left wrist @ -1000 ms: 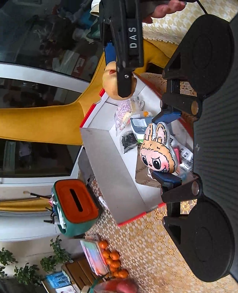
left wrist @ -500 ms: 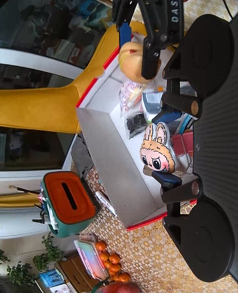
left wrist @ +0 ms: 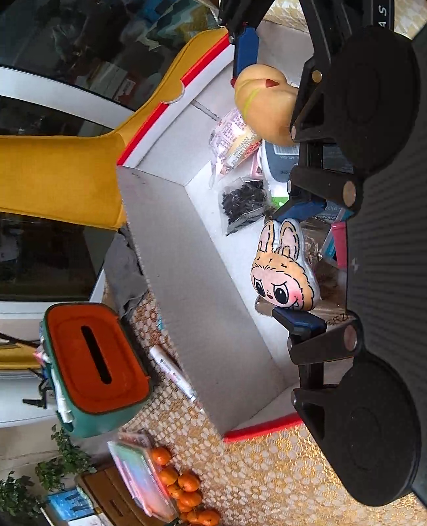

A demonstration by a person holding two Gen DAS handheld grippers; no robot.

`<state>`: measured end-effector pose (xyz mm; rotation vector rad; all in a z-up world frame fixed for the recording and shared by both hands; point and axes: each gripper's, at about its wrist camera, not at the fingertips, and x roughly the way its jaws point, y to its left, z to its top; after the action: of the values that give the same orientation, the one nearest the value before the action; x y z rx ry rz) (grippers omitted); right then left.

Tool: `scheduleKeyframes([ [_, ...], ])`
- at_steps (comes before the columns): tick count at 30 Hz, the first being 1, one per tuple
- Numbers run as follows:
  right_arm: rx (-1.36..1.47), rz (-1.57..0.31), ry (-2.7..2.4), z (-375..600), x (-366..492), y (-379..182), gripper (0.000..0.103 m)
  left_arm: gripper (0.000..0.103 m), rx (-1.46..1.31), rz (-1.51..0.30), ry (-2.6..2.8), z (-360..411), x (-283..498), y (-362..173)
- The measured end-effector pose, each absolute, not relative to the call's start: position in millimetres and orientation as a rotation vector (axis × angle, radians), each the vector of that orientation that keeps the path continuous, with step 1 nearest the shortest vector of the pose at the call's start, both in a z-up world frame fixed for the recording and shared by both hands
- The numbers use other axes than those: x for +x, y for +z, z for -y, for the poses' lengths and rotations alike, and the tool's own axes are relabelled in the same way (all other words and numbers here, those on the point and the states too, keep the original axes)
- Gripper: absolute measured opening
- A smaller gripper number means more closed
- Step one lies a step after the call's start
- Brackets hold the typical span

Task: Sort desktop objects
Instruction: 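Open both tools to drop the keychain and pig toy in the box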

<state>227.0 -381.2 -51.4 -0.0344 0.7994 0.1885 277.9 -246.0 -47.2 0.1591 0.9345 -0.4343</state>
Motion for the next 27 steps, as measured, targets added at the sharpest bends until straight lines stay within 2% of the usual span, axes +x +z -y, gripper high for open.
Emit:
scheduleKeyframes([
  [5, -0.052, -0.796, 0.187, 380, 227, -51, 0.072, 0.054, 0.175, -0.962, -0.442, 250, 280, -52],
  [12, -0.057, -0.791, 0.181, 379, 230, -51, 0.073, 0.066, 0.200, -0.974, -0.469, 254, 276, -52],
  [20, -0.057, -0.782, 0.187, 380, 229, -50, 0.076, 0.066, 0.190, -0.948, -0.473, 251, 267, -44],
  [23, -0.052, -0.764, 0.178, 383, 226, -46, 0.084, 0.079, 0.171, -0.938, -0.463, 247, 263, -38],
  [27, -0.039, -0.753, 0.181, 388, 222, -38, 0.084, 0.080, 0.148, -0.922, -0.448, 239, 258, -31],
])
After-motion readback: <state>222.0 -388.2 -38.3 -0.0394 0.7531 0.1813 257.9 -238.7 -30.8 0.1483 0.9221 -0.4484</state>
